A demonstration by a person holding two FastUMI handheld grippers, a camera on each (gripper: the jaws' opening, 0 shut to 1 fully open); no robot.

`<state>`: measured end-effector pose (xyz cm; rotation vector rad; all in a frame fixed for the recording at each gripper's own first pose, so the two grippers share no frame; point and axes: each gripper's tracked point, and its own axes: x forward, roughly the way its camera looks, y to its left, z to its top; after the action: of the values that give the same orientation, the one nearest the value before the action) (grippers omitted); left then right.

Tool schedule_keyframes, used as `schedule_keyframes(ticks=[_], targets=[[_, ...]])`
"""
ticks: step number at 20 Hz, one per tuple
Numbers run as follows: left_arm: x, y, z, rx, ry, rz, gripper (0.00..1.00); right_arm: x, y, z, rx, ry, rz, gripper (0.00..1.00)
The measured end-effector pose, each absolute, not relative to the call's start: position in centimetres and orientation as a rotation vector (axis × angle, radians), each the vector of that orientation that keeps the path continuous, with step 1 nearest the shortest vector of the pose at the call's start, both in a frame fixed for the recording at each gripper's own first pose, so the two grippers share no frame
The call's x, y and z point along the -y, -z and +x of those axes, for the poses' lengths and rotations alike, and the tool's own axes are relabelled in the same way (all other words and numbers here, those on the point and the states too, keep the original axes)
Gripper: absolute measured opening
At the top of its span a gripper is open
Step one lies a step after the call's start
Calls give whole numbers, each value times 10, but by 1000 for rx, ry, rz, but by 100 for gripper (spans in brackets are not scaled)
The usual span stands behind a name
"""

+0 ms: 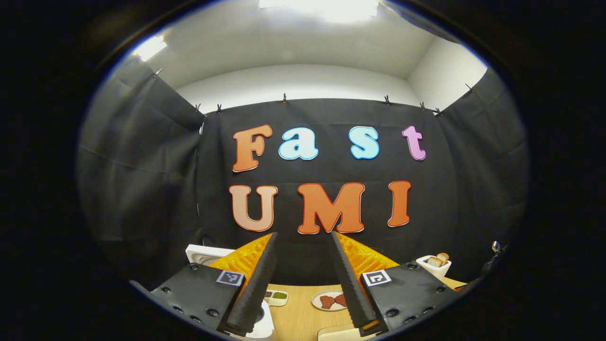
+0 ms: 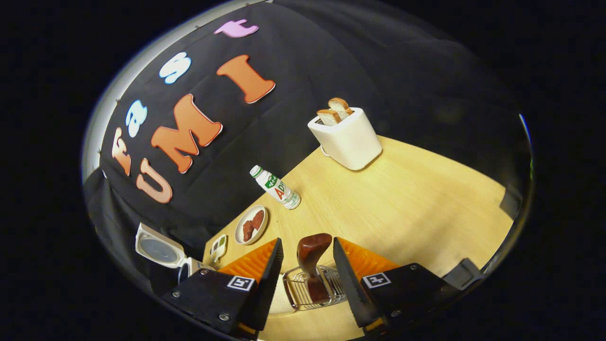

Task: Close the left gripper, press the button to open the rice cooker; take a wooden spoon from the chopstick holder with the right hand, scoop a spoonful of rice and pour it into the rice cooker, then put the wooden spoon back into the chopstick holder.

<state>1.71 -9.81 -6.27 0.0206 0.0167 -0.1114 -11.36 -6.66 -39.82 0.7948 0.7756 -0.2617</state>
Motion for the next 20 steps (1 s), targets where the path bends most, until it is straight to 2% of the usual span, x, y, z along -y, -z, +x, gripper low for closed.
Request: schedule_keyframes(ticks=[2, 3, 5, 7, 8, 16, 20], targets=[[103, 67, 17, -33, 126, 23, 76, 69, 403, -115, -749, 285, 819, 64], [105, 69, 18, -39, 135, 24, 76, 68, 405, -116, -746, 298, 835, 52], [106, 70, 22, -41, 146, 23, 76, 66, 404, -116, -731, 310, 858, 36], [107, 72, 23, -44, 154, 21, 75, 61, 402, -117, -730, 313, 875, 33], [108, 74, 23, -49, 165, 19, 75, 57, 402, -119, -747, 315, 865, 26], [77, 83, 27, -58, 147, 2, 76, 47, 356, -93, -679, 303, 715, 22], [53, 88, 28, -60, 113, -13, 89, 36, 302, -78, -592, 253, 607, 22]])
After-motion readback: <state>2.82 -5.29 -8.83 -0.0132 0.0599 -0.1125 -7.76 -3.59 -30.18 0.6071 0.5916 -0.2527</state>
